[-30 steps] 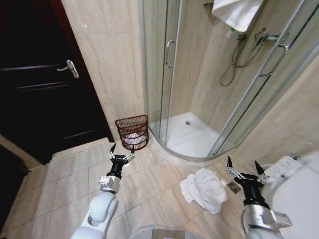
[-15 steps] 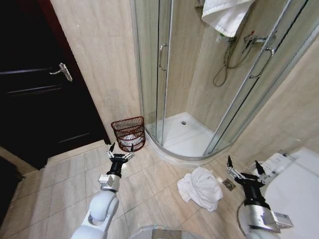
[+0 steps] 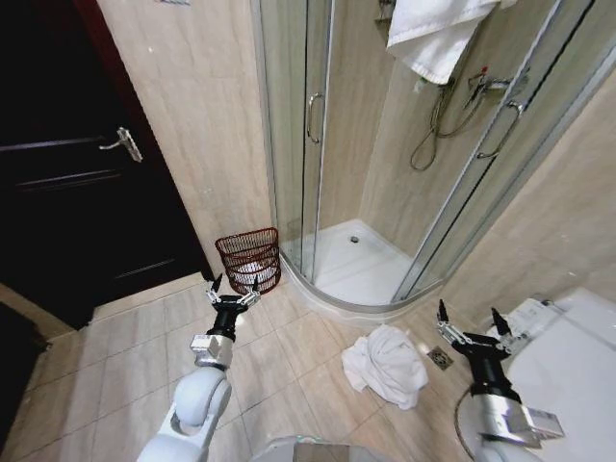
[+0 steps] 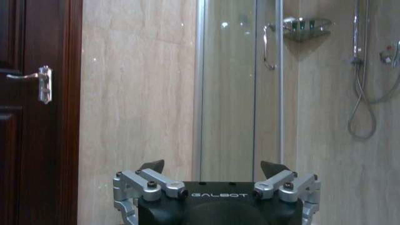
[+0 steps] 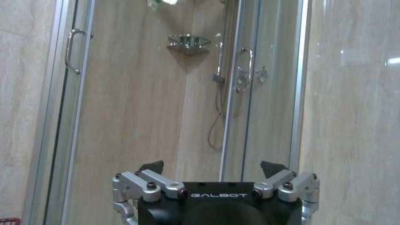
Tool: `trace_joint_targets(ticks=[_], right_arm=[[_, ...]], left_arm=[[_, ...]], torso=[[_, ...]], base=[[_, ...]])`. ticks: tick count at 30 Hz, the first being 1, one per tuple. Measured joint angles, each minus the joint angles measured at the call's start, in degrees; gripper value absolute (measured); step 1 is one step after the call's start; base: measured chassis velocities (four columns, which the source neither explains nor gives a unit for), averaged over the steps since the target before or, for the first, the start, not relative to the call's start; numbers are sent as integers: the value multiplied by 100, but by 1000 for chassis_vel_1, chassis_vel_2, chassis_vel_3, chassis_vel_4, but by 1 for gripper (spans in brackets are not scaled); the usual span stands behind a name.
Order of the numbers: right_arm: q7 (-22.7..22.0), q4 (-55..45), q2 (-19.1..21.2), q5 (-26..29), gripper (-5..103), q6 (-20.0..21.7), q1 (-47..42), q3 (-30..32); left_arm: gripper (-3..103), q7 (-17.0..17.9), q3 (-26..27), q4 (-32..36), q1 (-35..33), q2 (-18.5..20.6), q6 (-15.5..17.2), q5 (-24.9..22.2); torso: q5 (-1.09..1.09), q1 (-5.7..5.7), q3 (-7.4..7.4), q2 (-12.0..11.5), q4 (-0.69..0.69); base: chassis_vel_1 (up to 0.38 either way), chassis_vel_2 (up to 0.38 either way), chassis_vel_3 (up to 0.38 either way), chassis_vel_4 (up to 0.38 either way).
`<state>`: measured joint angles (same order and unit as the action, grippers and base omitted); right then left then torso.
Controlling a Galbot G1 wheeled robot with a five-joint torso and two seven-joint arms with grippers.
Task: Discard the used towel into the hamper.
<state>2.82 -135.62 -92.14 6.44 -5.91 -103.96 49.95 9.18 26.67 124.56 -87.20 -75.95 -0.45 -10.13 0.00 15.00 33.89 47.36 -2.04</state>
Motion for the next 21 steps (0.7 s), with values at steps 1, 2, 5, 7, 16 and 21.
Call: trace_joint_targets(ticks=[1, 2, 5, 7, 16, 21], right_arm=[[2, -12, 0, -30, 100, 37, 44, 0], [2, -35, 0, -31, 100, 74, 64, -7], [4, -77, 0, -3, 100, 93, 62, -9], [7, -104, 0, 99, 100, 107, 38, 5], [-54, -11, 0, -6, 100, 74, 310, 77], [-77, -46, 0, -70, 100, 66, 262, 66]], left_arm=[[100, -5, 15, 16, 17, -6, 5, -7], [100, -8, 20, 25, 27, -16, 10, -8], [100, -8, 12, 54, 35, -42, 33, -7], [100, -13, -14, 161, 44, -51, 103, -52], [100, -160, -12, 466, 219, -12, 218, -277], [100, -177, -63, 295, 408, -51, 236, -307]], torso=[[0, 18, 23, 40, 0], [1, 33, 45, 78, 0], [0, 62, 78, 141, 0], [0, 97, 117, 215, 0], [1, 185, 233, 418, -1], [-1, 250, 316, 564, 1]], base=[[0, 0, 0, 0], [0, 0, 0, 0], [0, 0, 0, 0], [0, 0, 0, 0], [0, 0, 0, 0], [0, 0, 0, 0]])
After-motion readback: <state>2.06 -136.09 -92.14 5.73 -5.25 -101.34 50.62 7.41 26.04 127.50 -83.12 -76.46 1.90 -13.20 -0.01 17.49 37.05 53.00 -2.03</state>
